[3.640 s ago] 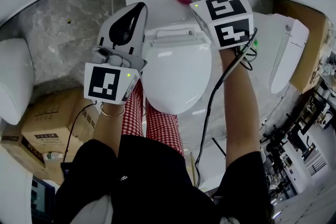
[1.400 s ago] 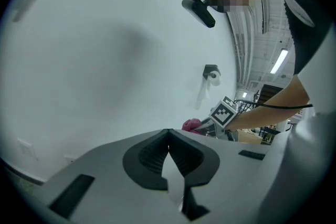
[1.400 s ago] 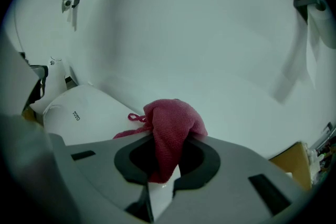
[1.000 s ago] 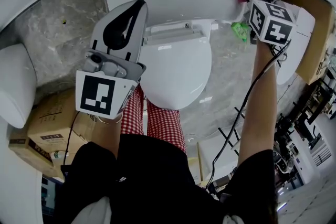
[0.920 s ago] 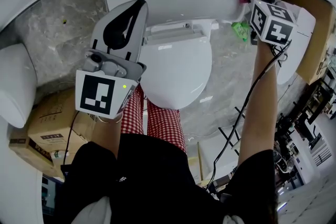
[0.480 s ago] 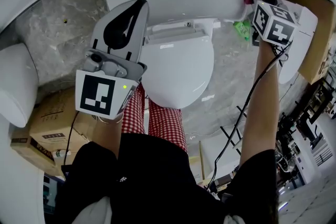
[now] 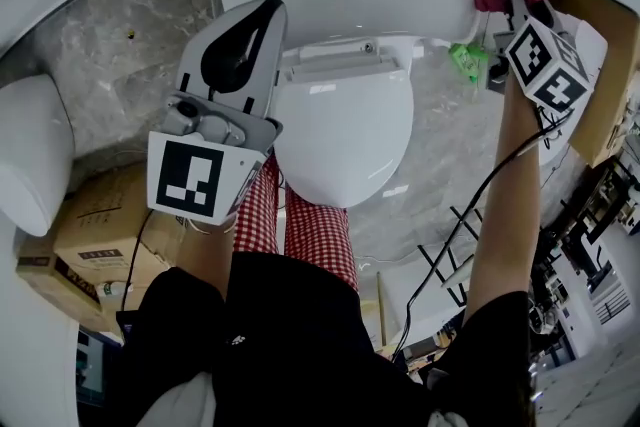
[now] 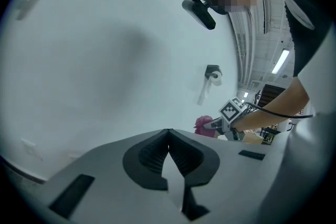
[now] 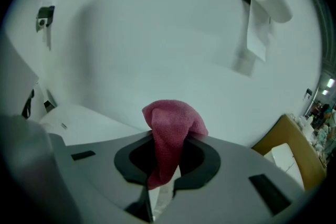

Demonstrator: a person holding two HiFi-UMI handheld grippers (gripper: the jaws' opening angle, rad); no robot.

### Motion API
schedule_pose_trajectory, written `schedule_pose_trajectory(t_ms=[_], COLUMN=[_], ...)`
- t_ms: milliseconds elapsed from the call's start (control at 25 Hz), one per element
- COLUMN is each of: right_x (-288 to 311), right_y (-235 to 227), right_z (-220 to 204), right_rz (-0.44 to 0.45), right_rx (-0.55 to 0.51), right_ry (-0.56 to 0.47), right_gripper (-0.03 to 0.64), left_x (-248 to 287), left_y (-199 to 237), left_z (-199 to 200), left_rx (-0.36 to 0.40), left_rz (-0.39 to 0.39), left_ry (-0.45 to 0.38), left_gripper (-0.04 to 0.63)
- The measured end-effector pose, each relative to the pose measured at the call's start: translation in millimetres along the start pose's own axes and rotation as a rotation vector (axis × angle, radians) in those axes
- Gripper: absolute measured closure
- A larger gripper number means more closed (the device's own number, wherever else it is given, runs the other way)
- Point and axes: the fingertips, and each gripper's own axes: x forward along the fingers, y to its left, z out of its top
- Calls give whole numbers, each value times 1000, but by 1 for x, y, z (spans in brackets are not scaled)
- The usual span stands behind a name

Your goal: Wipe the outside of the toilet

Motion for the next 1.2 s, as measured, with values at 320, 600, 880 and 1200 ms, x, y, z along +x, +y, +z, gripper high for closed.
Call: schedule_pose_trajectory(t_ms=[320,600,880,1200], right_x=[-77,-121,-116,-98], right_y=[102,253,325,373], right_z=[89,96,56,5], right_rz=[213,502,645,709], right_rx=[-102,-66,55,-39], right_ry=[-290,-340,-222,-67], right_gripper=[545,545,545,545], left_x=[-20,-41,-53,-65], left_y=[22,44,61,76], left_z=[2,-4,-3,-18], left_rx=[-9,-18,-5,-35], left_rz=[53,112,164,181], left_ry=[-12,-7,-26,2], left_gripper=[589,589,589,589])
